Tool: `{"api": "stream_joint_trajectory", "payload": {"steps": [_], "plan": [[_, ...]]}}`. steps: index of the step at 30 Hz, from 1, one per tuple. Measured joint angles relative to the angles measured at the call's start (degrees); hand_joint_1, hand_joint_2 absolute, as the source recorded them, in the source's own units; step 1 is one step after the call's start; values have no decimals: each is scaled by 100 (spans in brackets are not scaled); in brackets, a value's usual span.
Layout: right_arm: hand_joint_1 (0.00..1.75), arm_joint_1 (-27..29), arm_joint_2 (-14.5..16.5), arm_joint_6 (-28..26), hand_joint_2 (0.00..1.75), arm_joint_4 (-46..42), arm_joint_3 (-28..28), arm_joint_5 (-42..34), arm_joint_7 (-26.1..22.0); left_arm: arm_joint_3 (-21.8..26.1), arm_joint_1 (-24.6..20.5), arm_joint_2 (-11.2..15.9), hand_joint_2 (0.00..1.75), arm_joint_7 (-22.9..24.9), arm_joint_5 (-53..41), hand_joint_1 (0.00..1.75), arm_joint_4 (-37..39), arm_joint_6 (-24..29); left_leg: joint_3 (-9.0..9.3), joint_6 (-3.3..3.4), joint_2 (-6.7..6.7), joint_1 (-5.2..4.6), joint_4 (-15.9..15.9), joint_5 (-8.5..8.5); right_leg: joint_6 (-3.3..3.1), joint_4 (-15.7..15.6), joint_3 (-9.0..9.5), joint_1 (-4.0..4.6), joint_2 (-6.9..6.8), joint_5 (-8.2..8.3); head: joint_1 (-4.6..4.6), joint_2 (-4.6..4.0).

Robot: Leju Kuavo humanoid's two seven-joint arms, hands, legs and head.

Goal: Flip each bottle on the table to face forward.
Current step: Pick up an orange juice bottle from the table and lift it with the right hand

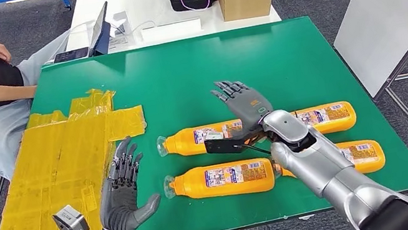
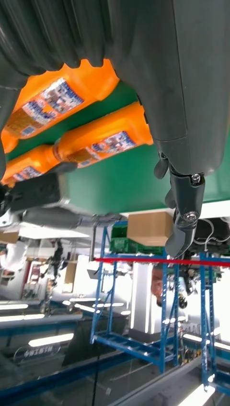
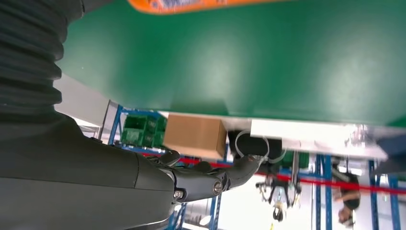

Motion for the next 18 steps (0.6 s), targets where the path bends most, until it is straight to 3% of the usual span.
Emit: {"api": "stream_joint_trajectory", "payload": {"steps": [18], "plan": [[0, -416, 709, 360, 175, 1774, 351, -292, -53, -168, -361, -13, 175, 33, 181, 0, 335, -53, -6, -1, 0, 0, 0, 1, -1, 0, -8, 0, 0, 1, 0, 0]]}}
